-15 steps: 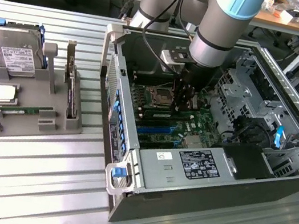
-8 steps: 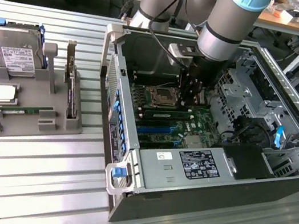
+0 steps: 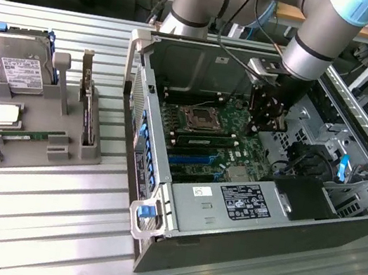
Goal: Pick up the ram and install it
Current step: 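Insert the ram into the slot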
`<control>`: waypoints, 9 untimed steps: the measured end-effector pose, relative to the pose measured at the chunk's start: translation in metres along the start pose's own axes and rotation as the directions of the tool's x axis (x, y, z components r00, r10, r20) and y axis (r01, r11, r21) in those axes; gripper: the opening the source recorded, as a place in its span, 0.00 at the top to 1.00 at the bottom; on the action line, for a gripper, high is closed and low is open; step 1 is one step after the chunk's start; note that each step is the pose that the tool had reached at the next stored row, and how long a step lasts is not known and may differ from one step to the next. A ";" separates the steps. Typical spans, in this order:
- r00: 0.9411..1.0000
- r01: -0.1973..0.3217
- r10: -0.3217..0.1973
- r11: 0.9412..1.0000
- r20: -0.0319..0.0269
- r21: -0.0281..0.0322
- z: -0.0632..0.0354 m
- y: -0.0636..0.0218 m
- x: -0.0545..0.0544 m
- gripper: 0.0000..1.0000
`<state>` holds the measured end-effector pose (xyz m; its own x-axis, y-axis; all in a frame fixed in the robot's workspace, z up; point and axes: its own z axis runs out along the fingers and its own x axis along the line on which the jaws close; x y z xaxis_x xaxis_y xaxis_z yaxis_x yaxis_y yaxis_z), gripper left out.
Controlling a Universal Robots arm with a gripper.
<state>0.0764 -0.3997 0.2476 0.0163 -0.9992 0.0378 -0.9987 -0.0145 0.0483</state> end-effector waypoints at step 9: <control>1.000 0.000 0.000 1.000 0.000 -0.001 -0.0379 -0.0091 0.002 0.89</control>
<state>0.0873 -0.3997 0.2851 0.0164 -0.9992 0.0378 -0.9987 -0.0145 0.0495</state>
